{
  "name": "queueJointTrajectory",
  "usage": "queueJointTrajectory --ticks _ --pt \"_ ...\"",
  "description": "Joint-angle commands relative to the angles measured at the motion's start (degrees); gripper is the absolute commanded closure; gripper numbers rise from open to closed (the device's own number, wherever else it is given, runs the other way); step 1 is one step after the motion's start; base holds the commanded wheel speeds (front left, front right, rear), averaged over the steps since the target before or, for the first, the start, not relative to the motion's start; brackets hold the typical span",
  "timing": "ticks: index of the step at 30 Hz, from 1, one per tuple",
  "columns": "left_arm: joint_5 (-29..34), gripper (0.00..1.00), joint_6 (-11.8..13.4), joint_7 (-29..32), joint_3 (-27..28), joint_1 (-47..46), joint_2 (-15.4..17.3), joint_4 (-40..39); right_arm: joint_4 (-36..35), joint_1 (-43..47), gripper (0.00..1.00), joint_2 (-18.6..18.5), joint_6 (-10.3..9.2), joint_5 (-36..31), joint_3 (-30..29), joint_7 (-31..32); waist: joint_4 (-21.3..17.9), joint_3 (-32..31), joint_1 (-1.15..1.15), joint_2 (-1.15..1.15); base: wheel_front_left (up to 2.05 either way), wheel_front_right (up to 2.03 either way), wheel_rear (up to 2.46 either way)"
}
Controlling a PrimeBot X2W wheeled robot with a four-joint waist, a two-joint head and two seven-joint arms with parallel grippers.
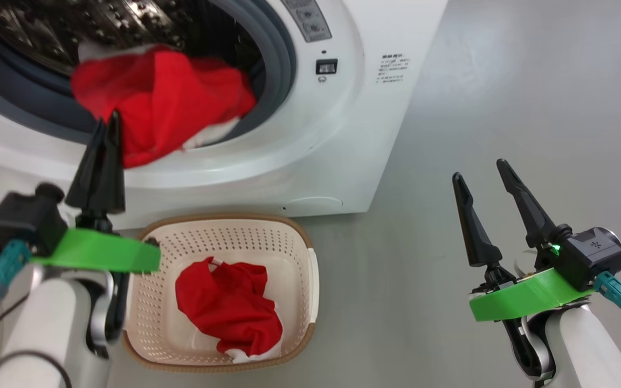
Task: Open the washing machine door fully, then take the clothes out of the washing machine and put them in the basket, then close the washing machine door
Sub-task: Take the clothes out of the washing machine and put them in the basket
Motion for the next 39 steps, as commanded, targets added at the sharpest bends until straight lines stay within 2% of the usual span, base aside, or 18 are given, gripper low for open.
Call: queueJointTrajectory --ticks 1,13,19,26,32,39 --pt "-0.23 1.00 0.97 0.25 1.84 1.95 2.19 -4.29 -1.10 1.14 0.00 0.16 0.35 0.04 1.31 -0.35 0.70 -1.75 0.00 0.00 0.00 0.00 0.00" --pt "-0.44 1.00 4.56 5.07 2.15 10.50 2.62 -20.61 -0.87 1.99 0.00 0.16 0.35 0.02 1.41 -0.35 0.91 -3.43 0.00 0.00 0.00 0.00 0.00" --pt "-2.11 1.00 4.87 7.37 1.90 13.15 2.22 -21.25 -1.13 2.12 0.00 0.16 0.35 0.38 1.38 -0.35 0.97 -2.49 0.00 0.00 0.00 0.00 0.00" --pt "-4.79 1.00 3.76 5.90 1.22 12.67 0.09 -14.44 -1.20 1.22 0.00 0.16 0.35 0.16 1.49 -0.35 1.34 -0.21 0.00 0.00 0.00 0.00 0.00" --pt "-6.96 1.00 2.03 4.15 0.59 10.18 -1.80 -4.69 -1.15 0.43 0.00 0.16 0.35 0.32 1.46 -0.35 1.46 1.69 0.00 0.00 0.00 0.00 0.00" --pt "-7.33 1.00 1.17 2.28 0.33 6.24 -2.76 7.12 -0.71 -0.38 0.00 0.16 0.35 0.60 1.29 -0.35 1.22 4.15 0.00 0.00 0.00 0.00 0.00"
